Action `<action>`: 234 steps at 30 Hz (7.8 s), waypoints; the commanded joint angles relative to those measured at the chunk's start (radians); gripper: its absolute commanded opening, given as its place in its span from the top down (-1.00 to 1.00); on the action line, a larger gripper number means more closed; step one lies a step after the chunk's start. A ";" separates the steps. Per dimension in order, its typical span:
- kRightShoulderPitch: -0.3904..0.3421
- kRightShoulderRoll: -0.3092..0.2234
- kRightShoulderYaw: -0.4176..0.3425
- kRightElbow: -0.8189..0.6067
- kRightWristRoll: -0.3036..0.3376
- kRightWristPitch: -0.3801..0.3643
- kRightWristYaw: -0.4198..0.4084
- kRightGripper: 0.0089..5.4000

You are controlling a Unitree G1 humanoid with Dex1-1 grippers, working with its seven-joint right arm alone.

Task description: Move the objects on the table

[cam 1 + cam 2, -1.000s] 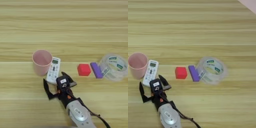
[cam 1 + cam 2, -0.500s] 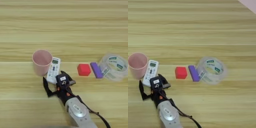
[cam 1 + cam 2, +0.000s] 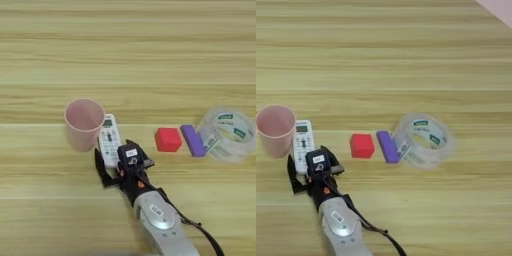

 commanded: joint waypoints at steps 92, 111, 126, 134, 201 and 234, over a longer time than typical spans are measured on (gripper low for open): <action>0.016 -0.006 -0.109 -0.146 0.036 -0.113 -0.033 -1.00; 0.089 -0.012 -0.038 -0.209 0.037 -0.177 -0.012 -1.00; 0.180 -0.049 0.075 -0.236 0.008 -0.267 0.017 -1.00; 0.203 -0.061 0.131 -0.210 0.017 -0.278 0.033 -1.00; -0.035 0.051 0.138 0.190 0.017 -0.134 0.000 -1.00; -0.233 0.101 0.160 0.371 0.031 -0.184 -0.061 -1.00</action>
